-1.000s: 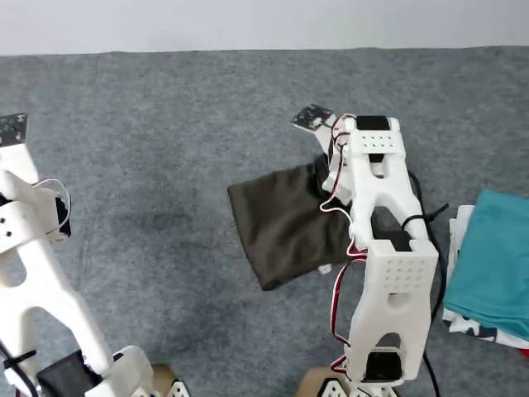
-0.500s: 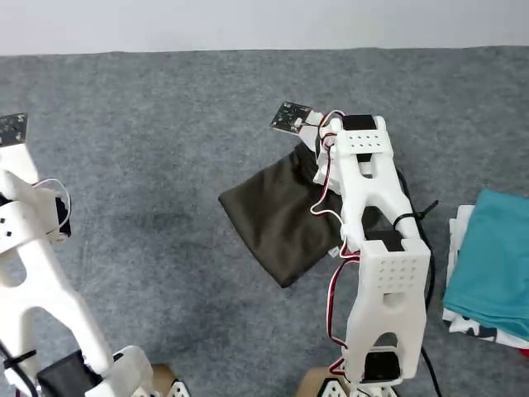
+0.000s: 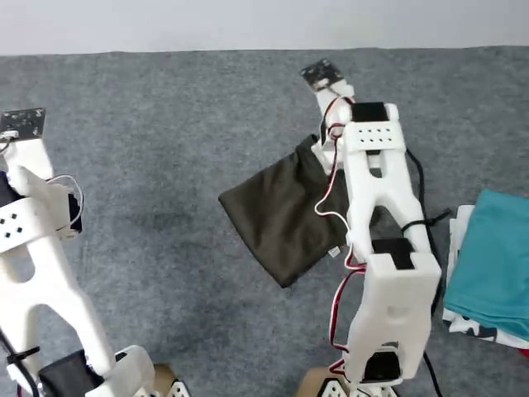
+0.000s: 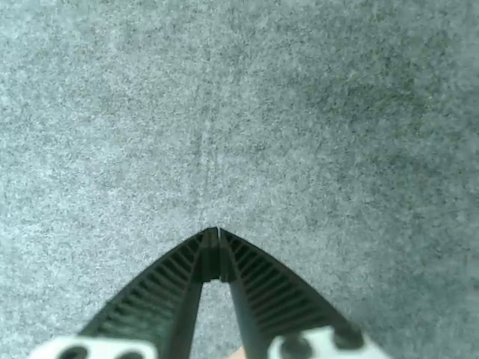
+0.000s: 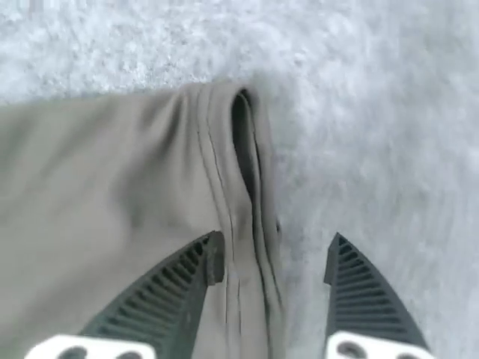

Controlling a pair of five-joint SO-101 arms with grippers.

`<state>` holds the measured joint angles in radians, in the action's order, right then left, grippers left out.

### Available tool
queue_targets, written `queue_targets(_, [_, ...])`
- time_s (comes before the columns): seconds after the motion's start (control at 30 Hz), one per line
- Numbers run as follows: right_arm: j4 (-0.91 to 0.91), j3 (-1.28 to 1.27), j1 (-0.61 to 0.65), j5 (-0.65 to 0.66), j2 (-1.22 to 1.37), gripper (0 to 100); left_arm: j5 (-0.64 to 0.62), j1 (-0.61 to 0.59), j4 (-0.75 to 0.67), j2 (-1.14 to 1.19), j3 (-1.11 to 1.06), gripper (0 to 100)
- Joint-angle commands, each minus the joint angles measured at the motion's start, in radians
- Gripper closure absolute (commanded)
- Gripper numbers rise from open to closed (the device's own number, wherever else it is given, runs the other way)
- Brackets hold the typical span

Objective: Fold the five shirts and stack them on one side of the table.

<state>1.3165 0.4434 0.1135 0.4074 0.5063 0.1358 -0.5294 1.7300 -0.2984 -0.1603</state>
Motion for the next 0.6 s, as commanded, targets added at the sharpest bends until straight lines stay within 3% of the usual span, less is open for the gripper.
queue_targets(0.0, [0.081, 0.055, -0.015, -0.098, -0.127, 77.7, 0.003, 0.008, 0.006, -0.038, 0.004, 99])
queue_targets(0.3, [0.325, 0.055, 0.027, -0.333, -0.229, 77.8, 0.003, 0.009, 0.005, -0.038, 0.004, 99])
queue_targets(0.57, [0.456, 0.055, 0.050, -0.678, -0.308, 77.9, 0.002, 0.009, 0.006, -0.038, 0.004, 99])
